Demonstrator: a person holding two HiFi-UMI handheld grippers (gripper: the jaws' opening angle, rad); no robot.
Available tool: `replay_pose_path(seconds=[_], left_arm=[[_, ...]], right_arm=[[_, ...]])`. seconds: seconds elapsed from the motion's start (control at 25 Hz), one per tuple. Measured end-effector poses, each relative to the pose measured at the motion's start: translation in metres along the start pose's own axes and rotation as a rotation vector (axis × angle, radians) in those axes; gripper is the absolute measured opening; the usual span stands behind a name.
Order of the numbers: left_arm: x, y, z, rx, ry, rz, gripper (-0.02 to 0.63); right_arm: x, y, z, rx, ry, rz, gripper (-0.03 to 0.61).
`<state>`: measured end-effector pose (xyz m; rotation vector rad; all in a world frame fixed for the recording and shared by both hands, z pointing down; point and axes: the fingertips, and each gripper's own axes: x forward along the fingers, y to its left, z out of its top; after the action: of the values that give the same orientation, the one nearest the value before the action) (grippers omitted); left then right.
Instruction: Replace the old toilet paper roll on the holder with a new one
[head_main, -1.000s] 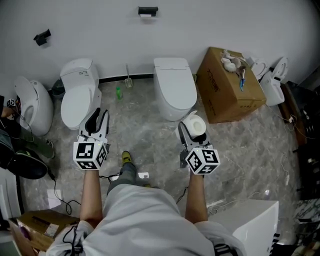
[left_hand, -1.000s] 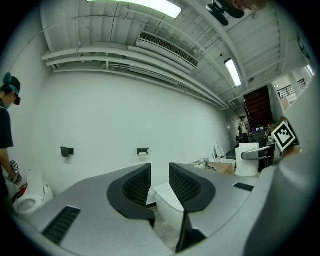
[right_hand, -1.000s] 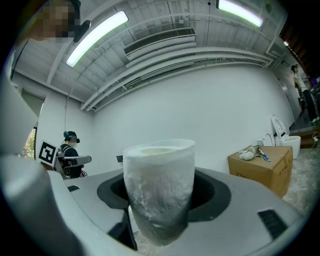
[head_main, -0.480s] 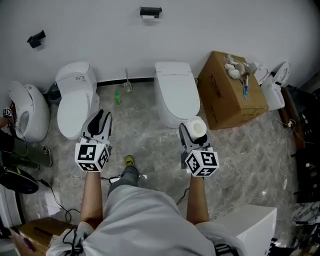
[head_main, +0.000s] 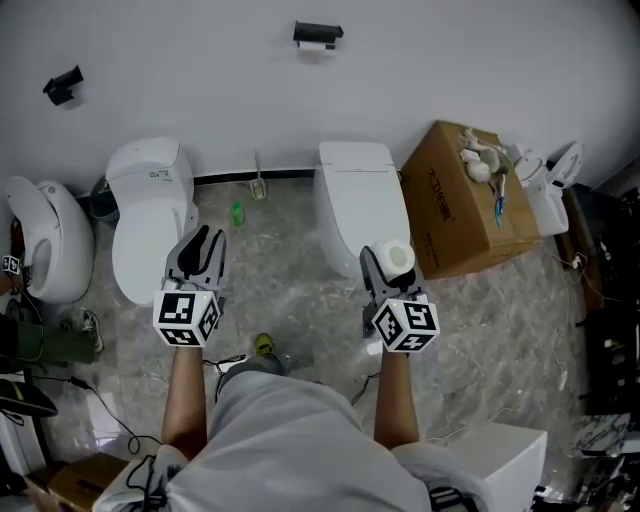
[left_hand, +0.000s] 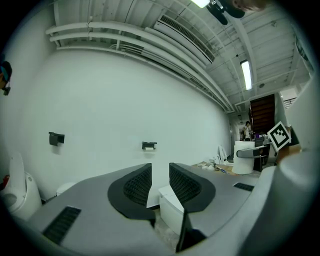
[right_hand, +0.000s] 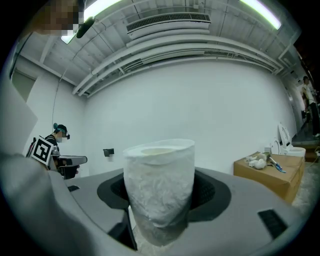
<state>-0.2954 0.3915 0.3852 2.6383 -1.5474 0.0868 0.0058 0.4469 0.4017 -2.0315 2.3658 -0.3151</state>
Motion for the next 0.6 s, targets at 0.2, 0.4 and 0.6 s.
replay_pose_path(seconds=[0.2, 0.4, 0.6], left_arm=[[0.039, 0.036, 0.016, -0.003, -0.011, -0.014, 0.115], [0.065, 0.05, 0.021, 0.002, -0.01, -0.042, 0.115], [0.086, 0.062, 0.022, 0.003, -0.012, -0.048, 0.115]], right_arm=[[0.048, 0.01, 0.017, -0.004, -0.016, -0.006, 0.298], [0.074, 0.011, 0.022, 0.017, -0.023, -0.023, 0.298], [0.093, 0.005, 0.022, 0.034, -0.031, -0.037, 0.298]])
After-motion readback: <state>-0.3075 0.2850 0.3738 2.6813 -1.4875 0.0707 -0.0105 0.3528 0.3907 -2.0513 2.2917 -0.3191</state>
